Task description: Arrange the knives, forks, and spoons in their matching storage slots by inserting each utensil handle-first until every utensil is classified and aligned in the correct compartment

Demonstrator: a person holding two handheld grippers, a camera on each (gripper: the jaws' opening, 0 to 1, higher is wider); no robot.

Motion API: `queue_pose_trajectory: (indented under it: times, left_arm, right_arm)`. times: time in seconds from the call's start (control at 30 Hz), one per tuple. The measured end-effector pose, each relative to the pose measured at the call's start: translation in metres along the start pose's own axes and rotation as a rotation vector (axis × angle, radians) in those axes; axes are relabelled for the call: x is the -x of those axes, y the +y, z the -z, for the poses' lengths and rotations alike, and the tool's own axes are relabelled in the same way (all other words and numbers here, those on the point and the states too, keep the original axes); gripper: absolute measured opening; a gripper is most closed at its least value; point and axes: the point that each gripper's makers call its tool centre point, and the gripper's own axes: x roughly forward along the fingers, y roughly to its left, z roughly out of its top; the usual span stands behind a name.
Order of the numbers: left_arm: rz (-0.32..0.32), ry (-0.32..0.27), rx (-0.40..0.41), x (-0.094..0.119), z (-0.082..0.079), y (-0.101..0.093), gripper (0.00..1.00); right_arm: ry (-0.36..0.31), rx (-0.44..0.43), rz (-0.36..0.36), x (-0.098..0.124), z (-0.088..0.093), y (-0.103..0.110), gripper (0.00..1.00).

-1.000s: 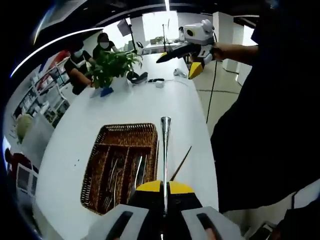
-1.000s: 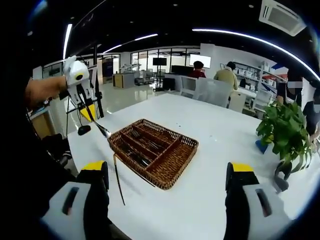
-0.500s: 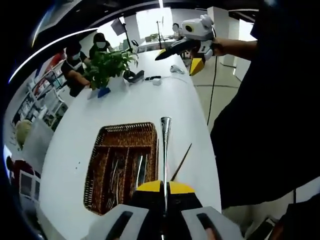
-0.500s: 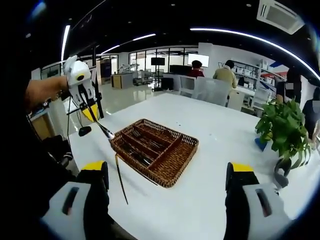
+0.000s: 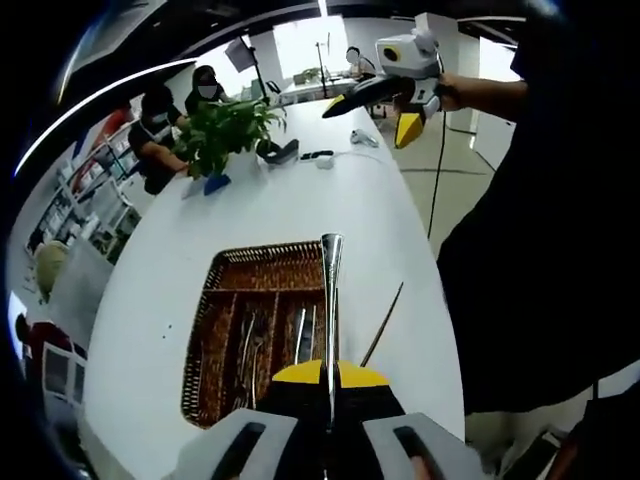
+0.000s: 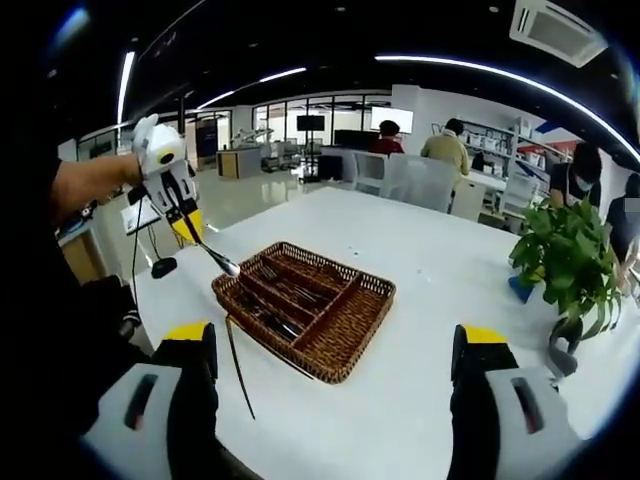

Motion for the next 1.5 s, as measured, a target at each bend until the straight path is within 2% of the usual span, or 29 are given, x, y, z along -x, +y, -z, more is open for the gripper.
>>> queue_pose_trajectory:
  times: [0.2,0.3,0.63,1.2,1.5]
  left_arm:
    - [-0.004,-0.010,-0.018,-0.005,0.002,0.015,0.00]
    - [-0.014,0.005,-0.031,-0.007,0.005,0.027,0.00]
    - [-0.041,0.004,-0.041,-0.003,0.006,0.063,0.00]
    - [-0.072,0.003,-0.037,0.000,0.011,0.103,0.00]
    - [-0.082,0.005,-0.047,-0.005,0.015,0.131,0.00]
  right_arm:
    - [0.009,-0.007,0.007,-0.003,0.002,0.001,0.99]
    - [0.012,-0.009,0.016,-0.002,0.002,-0.001,0.99]
    - [0.016,-0.024,0.050,0.002,0.003,-0.008,0.99]
    - [0.021,-0.039,0.088,-0.001,-0.002,-0.008,0.99]
    - [0.029,-0.049,0.097,-0.003,-0.002,-0.006,0.99]
